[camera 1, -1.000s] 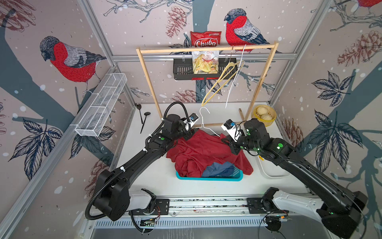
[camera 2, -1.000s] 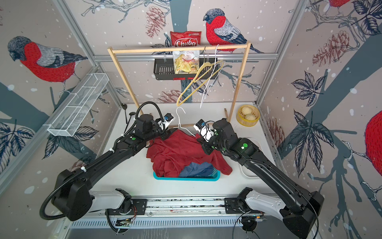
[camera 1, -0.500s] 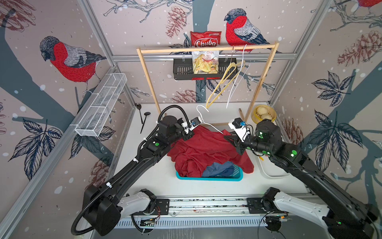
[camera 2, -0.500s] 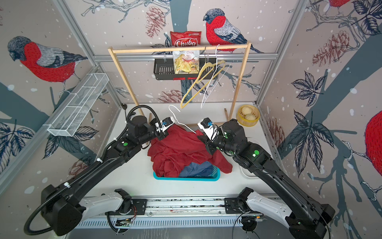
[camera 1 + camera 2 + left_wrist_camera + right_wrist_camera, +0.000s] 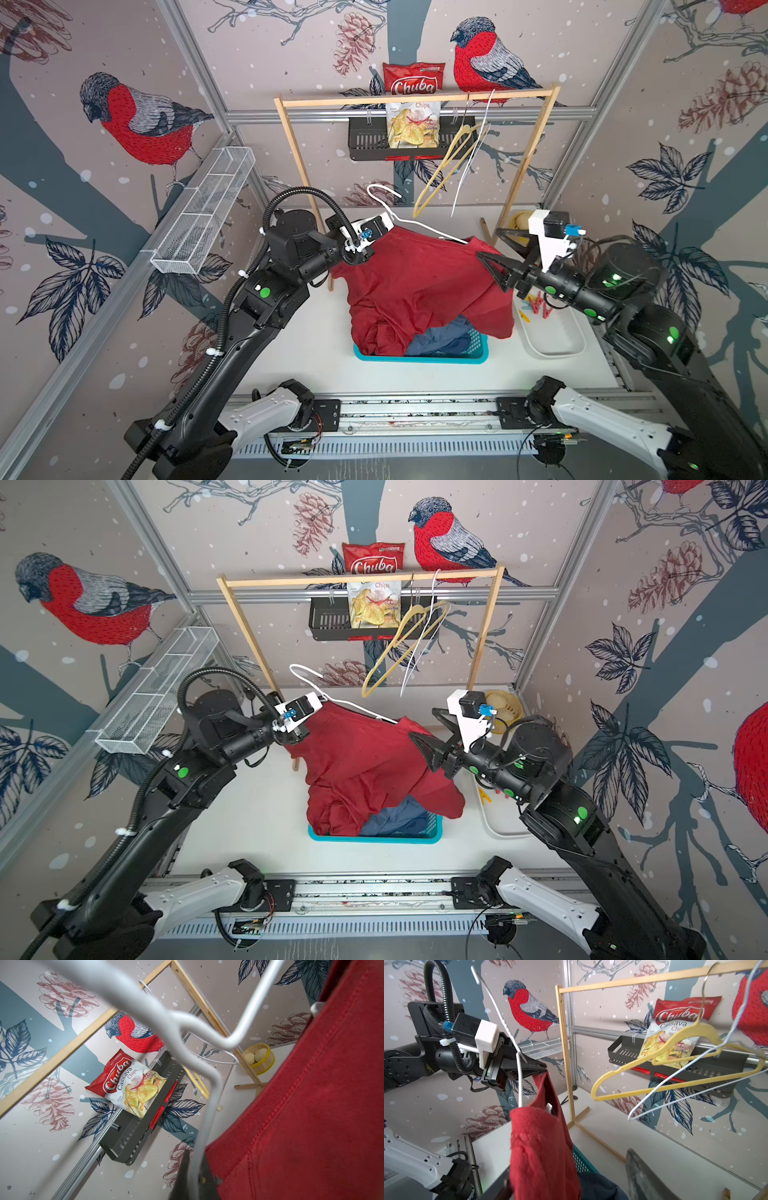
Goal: Remove the clothespins securing t-shirts to the hanger
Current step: Pick up the hanger from the basket, then remove the T-shirt from the hanger.
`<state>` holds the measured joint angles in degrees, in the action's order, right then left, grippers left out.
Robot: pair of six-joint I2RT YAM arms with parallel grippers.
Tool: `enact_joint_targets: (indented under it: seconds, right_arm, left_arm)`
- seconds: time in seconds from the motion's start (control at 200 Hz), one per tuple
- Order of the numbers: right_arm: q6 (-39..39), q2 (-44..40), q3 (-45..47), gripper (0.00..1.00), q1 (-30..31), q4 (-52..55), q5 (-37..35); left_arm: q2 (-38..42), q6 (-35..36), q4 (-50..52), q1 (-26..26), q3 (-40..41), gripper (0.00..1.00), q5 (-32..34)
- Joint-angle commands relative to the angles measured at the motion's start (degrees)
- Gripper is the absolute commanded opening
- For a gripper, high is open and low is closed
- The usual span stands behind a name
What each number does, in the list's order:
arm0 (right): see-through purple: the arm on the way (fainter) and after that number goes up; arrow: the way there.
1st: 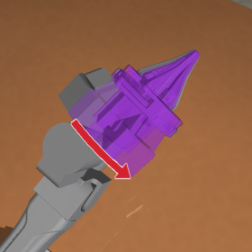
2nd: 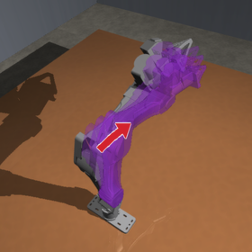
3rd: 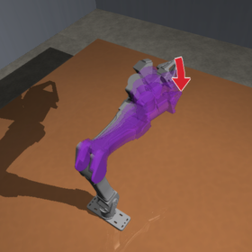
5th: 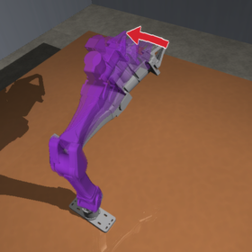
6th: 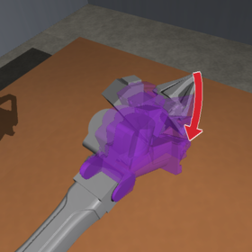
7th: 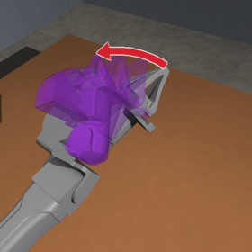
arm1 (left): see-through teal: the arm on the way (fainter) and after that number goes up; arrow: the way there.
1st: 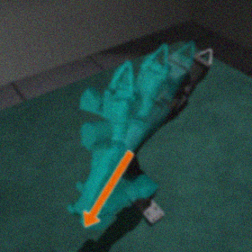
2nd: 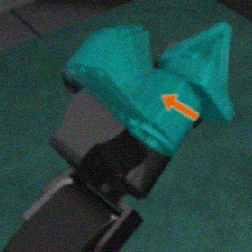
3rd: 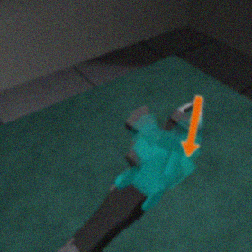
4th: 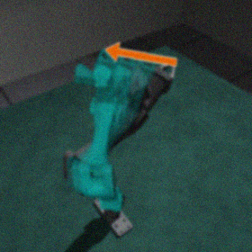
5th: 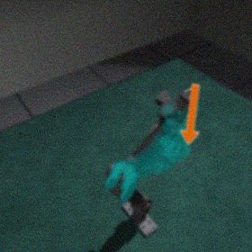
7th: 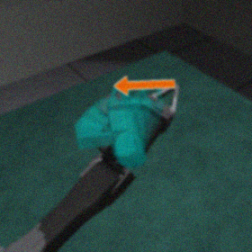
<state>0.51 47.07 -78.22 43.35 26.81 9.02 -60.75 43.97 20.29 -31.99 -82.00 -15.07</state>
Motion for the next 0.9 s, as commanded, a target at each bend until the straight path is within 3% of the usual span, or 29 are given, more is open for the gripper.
enact_joint_targets:
  seconds: [0.0, 0.1, 0.355, 0.635, 0.735, 0.896]
  right_arm:
    - [2.4, -0.9, -1.4, 0.74, 0.0, 1.0, -3.4]
    - [2.8, -1.0, -1.9, 0.75, 0.0, 2.9, -1.6]
    - [5.5, -0.4, -0.1, 0.85, 0.0, 1.4, 14.4]
    - [5.2, -0.9, 0.0, 0.88, 0.0, 2.3, 13.1]
    - [5.3, -0.9, -0.3, 0.81, 0.0, 3.2, 12.3]
    - [5.0, -0.5, -0.6, 0.53, 0.0, 4.8, 10.1]
  left_arm:
    - [-0.4, 1.7, 6.6, 0.1, -4.5, 0.0, -1.4]
    - [-1.3, 1.4, 10.2, 0.1, -7.6, 0.0, 0.1]
    - [-3.6, -4.2, 13.9, 0.1, -13.7, 0.0, 6.9]
    - [-3.8, -3.3, 17.2, 0.0, -17.3, 0.0, 8.2]
    - [-2.8, -2.6, 16.8, 0.0, -16.4, 0.0, 9.6]
    - [-2.2, -2.2, 16.9, 0.1, -16.2, 0.0, 11.1]
